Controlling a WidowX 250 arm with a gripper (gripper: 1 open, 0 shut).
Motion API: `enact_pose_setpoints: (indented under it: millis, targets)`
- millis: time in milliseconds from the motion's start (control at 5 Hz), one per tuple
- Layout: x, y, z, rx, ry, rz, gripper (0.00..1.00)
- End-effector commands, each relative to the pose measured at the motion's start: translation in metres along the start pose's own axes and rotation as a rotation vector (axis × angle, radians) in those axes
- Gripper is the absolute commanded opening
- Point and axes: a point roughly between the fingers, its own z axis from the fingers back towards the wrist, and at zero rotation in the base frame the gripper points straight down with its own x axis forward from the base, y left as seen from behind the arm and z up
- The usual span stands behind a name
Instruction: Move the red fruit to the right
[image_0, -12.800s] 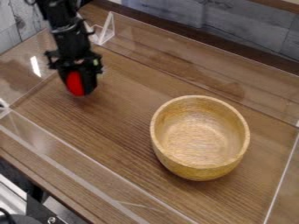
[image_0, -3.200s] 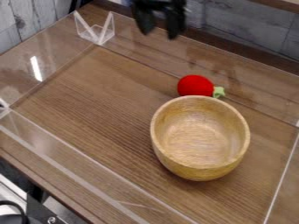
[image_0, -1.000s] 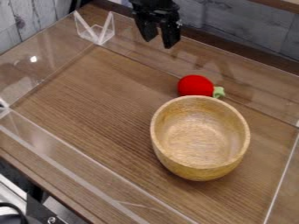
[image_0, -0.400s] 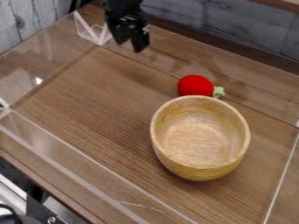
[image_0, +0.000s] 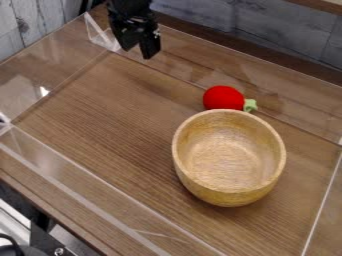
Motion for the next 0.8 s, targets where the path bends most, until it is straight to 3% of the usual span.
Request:
enact_pose_setpoints:
  millis: [0,200,600]
  targets:
    - [0.015,0.006,0.041,0.073,-0.093,-0.049,1.00]
    - [0.014,0.012,0.043,0.075,-0.090,-0.068,1.00]
    - [-0.009,0.020,0.038,0.119,-0.103,0.047,1.00]
